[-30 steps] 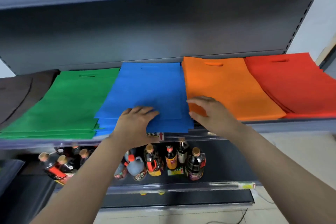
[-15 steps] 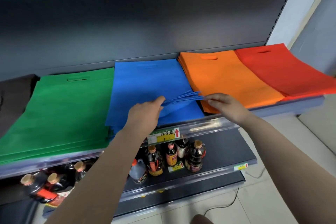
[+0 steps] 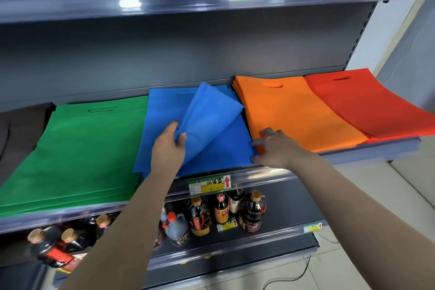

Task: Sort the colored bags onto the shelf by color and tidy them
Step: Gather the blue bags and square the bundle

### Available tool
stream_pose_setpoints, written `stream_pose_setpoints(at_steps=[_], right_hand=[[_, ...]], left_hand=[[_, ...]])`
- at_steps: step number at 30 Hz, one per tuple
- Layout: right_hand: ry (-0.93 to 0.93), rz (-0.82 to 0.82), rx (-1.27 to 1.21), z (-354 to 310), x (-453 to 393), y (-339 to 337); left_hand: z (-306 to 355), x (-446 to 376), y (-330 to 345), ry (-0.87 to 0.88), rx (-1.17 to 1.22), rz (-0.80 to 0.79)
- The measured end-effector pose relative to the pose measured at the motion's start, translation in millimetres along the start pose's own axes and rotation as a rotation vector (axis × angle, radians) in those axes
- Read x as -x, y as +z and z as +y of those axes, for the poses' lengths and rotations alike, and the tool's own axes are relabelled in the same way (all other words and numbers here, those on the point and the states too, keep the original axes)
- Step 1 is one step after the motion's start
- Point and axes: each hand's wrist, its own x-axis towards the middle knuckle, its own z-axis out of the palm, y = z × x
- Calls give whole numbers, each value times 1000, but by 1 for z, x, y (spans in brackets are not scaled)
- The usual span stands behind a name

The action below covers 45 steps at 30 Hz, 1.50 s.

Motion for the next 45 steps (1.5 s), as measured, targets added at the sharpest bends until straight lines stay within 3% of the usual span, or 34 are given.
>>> stream_pose_setpoints(at_steps=[4, 10, 24, 34, 37, 41, 45], right_hand=[[-39, -71, 103, 1, -7, -8], [-87, -137, 261, 5, -18, -20], [-136, -85, 256, 13, -38, -15], [8, 210, 130, -8, -42, 3], [40, 285, 64, -11, -45, 6], [44, 303, -41, -8, -46, 8], [13, 236, -190, 3, -42, 3]], left_hand=[[-3, 1, -4, -127, 284, 120], [2, 4, -6, -184, 370, 180], [-4, 0, 4, 5, -13, 55], [14, 16, 6, 283, -463, -102], [19, 20, 5, 283, -517, -155], [16, 21, 12, 276, -560, -97], [19, 13, 4, 90, -301, 42]])
